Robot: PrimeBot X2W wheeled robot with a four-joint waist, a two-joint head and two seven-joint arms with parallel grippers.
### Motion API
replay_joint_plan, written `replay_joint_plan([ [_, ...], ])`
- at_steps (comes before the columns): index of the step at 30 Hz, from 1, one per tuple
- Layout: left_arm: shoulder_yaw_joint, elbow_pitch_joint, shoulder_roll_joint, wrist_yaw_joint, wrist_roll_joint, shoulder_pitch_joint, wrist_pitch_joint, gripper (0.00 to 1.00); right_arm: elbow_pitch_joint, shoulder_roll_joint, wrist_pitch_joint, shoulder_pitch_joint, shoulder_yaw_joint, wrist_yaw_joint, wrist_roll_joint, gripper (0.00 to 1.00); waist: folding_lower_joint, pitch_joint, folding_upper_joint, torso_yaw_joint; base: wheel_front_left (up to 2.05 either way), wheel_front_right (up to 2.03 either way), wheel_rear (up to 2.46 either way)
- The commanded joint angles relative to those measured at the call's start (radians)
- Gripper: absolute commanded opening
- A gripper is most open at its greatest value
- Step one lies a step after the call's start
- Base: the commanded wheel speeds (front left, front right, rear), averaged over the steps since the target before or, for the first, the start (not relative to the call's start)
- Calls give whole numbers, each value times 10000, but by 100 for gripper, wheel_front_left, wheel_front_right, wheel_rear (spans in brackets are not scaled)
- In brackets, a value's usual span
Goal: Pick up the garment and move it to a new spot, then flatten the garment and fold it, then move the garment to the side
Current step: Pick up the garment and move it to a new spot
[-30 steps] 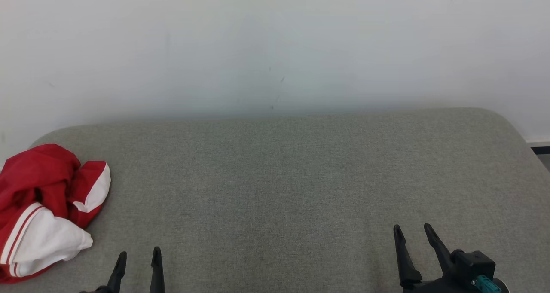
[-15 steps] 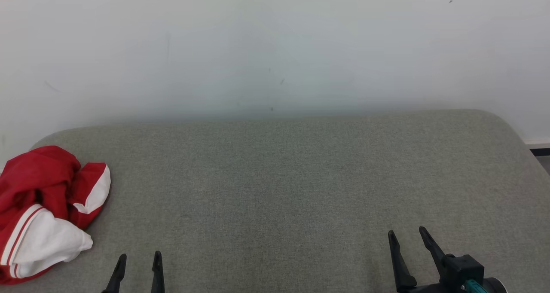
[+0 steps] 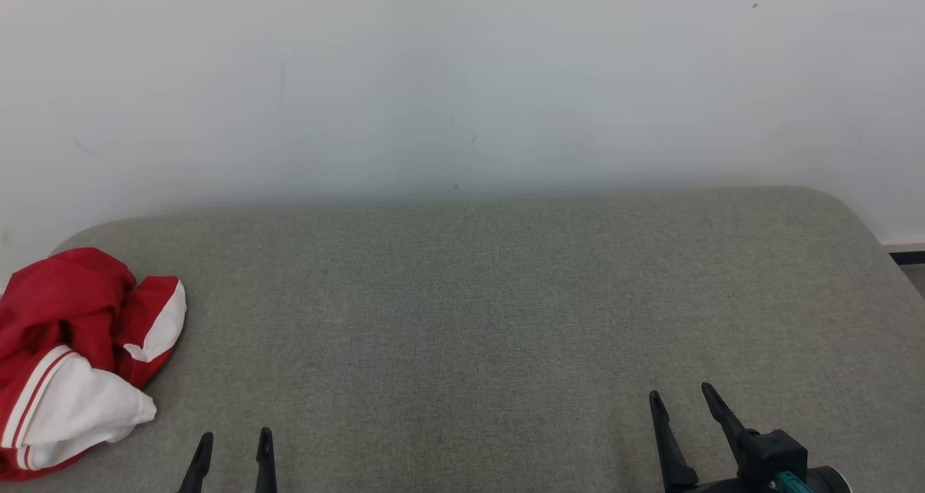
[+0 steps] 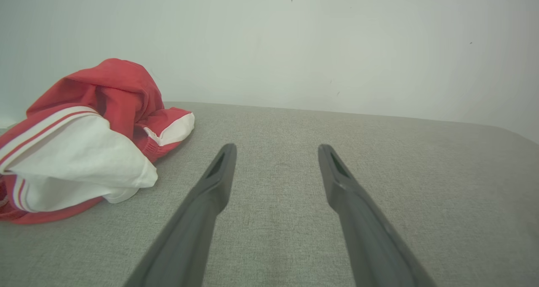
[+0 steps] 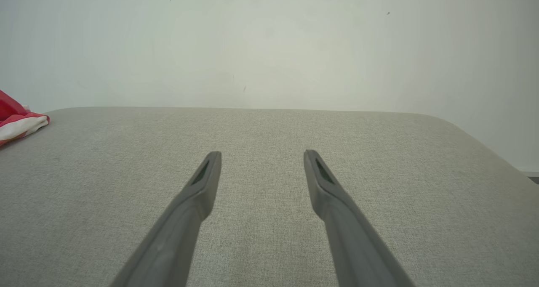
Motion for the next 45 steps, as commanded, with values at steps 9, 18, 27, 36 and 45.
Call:
replay_joint_plan([
  [9,-87,-38,39,74,-129,110,-14,100,-21,-35,-54,121,-21,-21,-39,100,0,-53,0,162,0,0,0],
  [18,9,-24,38,30,61,160,-12,100,-13,-32,-92,251,6,-21,95,100,0,-118,0,1001,0,0,0],
  [27,249,-102,104,8,195,266,-14,100,54,-30,-177,266,130,-21,362,100,0,-135,0,2216,0,0,0],
  [36,526,-43,295,-89,191,201,-14,100,202,-30,-284,228,252,-21,609,100,0,-152,0,3692,0,0,0],
  [45,847,-232,327,-30,79,298,-12,100,347,-33,-352,-161,564,-21,681,100,0,129,0,4615,0,0,0],
])
